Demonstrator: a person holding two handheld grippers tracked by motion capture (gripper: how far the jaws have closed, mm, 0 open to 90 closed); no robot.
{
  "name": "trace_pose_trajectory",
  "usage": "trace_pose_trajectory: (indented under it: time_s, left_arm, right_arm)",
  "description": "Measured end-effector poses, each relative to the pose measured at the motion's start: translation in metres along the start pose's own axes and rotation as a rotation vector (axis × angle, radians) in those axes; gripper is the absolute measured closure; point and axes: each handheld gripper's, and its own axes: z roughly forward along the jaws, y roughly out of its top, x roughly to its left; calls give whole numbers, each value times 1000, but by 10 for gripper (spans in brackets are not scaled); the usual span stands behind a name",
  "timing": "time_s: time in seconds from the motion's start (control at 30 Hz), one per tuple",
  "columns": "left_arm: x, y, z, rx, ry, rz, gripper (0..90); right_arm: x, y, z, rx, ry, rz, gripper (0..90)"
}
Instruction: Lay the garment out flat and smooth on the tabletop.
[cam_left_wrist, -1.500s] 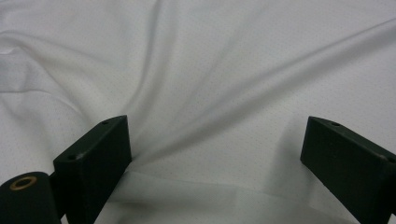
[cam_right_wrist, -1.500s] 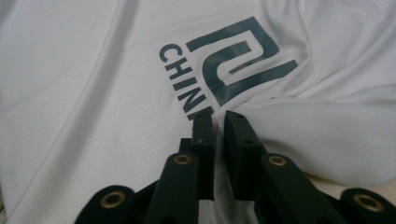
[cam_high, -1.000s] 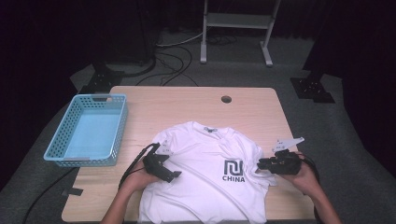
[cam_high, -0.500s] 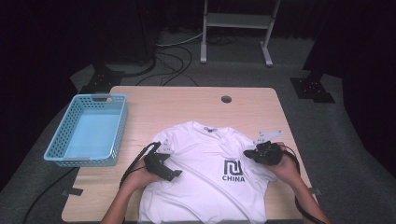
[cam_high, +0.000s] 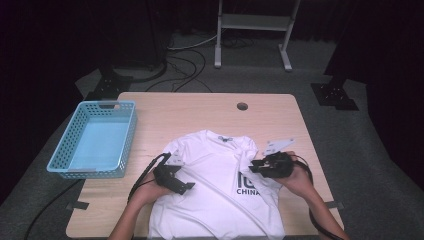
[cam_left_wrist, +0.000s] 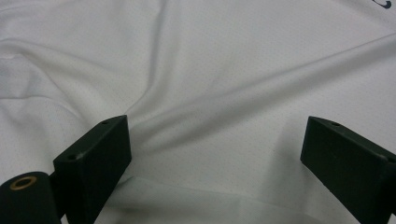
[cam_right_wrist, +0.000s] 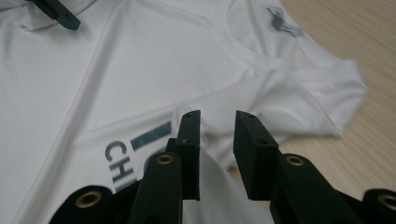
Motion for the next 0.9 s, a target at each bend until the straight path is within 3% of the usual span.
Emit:
trace_pose_trajectory:
  time_s: [0.1, 0.23, 0.3, 0.37, 0.47, 0.57, 0.7, 0.9]
  left_arm:
    - [0, 0, 0, 2, -1, 2, 75]
    - [0, 0, 0, 0, 4, -4, 74]
    - [0, 1, 0, 0, 6, -7, 75]
    - [-1, 1, 0, 0, 7, -8, 74]
    - [0, 0, 0, -4, 4, -11, 75]
    - [0, 0, 0, -4, 4, -12, 75]
    - [-1, -1, 1, -19, 10, -14, 75]
    - [-2, -2, 1, -23, 14, -9, 74]
  right_arm:
    - [-14, -26, -12, 38, 9, 58, 677]
    - [-18, -47, -10, 105, 0, 63, 644]
    - [-19, -54, -8, 138, 2, 72, 718]
    - [-20, -58, -10, 132, 25, 105, 852]
    - [-16, -58, -13, 144, 24, 108, 900]
    - [-2, -52, -22, 124, 29, 82, 900]
    - [30, -44, -30, 93, 56, 19, 900]
    - [80, -47, -13, 101, 151, -33, 900]
